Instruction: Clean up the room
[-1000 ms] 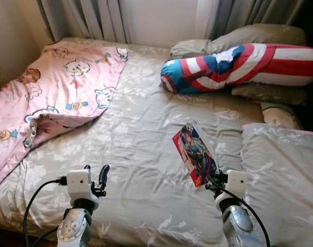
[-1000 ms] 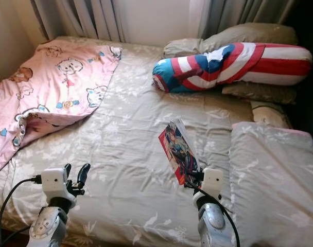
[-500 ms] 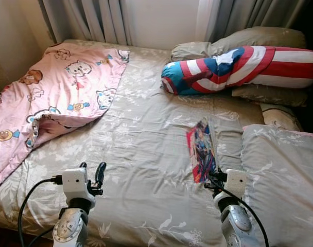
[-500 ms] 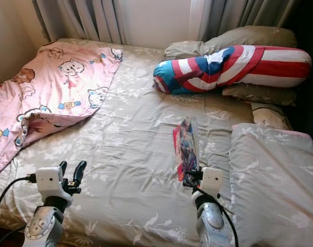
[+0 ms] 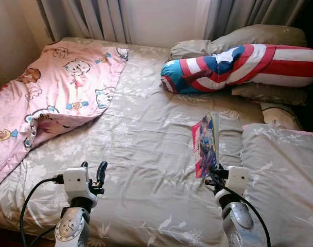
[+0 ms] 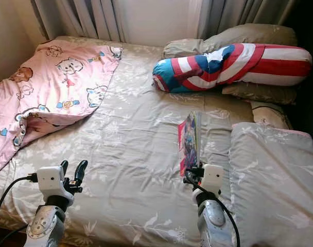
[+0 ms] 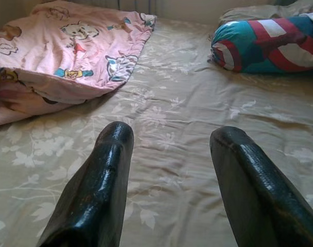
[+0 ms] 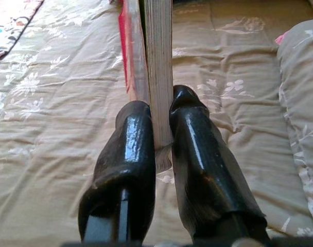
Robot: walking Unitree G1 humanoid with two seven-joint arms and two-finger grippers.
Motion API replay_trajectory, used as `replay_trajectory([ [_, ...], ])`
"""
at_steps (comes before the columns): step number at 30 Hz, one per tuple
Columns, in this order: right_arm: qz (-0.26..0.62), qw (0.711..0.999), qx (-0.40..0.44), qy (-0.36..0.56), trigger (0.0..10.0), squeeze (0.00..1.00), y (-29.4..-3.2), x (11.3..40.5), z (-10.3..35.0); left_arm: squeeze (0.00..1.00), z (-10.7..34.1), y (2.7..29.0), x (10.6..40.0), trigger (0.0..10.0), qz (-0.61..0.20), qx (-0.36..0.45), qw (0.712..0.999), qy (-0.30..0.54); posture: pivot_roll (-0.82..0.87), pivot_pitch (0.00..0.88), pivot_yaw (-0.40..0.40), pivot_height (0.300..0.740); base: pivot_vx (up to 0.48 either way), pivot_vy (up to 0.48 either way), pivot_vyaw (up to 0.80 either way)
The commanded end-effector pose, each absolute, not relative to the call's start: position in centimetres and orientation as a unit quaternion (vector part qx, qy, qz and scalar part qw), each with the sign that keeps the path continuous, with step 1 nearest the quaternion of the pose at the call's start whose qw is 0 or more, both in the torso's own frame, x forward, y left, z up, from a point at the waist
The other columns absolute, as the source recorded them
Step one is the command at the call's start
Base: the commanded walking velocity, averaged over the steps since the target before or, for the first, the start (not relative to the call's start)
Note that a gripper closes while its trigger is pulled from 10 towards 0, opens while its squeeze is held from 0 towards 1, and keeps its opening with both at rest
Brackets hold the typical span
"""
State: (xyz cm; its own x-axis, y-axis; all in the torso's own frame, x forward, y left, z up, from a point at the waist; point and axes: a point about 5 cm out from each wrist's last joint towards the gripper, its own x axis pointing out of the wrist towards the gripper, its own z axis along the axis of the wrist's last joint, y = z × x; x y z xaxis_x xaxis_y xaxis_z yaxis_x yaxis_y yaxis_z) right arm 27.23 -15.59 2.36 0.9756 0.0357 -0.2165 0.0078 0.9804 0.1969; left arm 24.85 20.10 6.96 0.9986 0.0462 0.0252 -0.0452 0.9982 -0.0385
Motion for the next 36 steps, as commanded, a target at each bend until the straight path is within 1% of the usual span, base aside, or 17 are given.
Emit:
replay_trajectory([
  [1, 0.010, 0.992, 0.097, 0.079, 10.0, 0.00, -15.66, 27.78, 3.59, 0.00, 6.55, 19.97, 24.79, 10.0, 0.024, -0.020, 1.000, 0.000, 0.01, 0.152, -0.050, 0.689, 0.000, 0.000, 0.00],
  [4, 0.007, 0.992, 0.106, 0.064, 10.0, 0.00, -15.62, 27.66, 3.84, 0.00, 6.61, 19.97, 24.87, 10.0, 0.023, -0.020, 1.000, -0.001, 0.01, 0.152, -0.049, 0.684, 0.000, 0.000, 0.00],
  [23, 0.011, 0.992, 0.096, 0.077, 10.0, 0.00, -15.37, 27.53, 3.63, 0.00, 6.57, 19.97, 24.84, 10.0, 0.023, -0.018, 1.000, 0.000, 0.02, 0.148, -0.050, 0.684, 0.000, 0.000, 0.00],
  [26, 0.011, 0.992, 0.088, 0.085, 10.0, 0.00, -15.28, 27.63, 3.50, 0.00, 6.53, 20.04, 24.80, 10.0, 0.023, -0.018, 1.000, 0.001, 0.02, 0.147, -0.049, 0.670, 0.000, 0.000, 0.00],
  [28, 0.004, 0.993, 0.089, 0.073, 10.0, 0.00, -15.44, 27.62, 3.64, 0.00, 6.51, 20.04, 24.77, 10.0, 0.023, -0.018, 1.000, 0.001, 0.02, 0.147, -0.050, 0.656, 0.000, 0.000, 0.00],
  [30, -0.002, 0.992, 0.101, 0.070, 10.0, 0.00, -15.53, 27.58, 3.65, 0.00, 6.51, 20.06, 24.75, 10.0, 0.022, -0.017, 1.000, 0.001, 0.02, 0.146, -0.048, 0.656, 0.000, 0.000, 0.00],
  [36, 0.007, 0.992, 0.093, 0.082, 10.0, 0.00, -15.17, 27.46, 3.26, 0.00, 6.46, 20.15, 24.72, 10.0, 0.021, -0.016, 1.000, 0.003, 0.03, 0.142, -0.043, 0.656, 0.000, 0.000, 0.00],
])
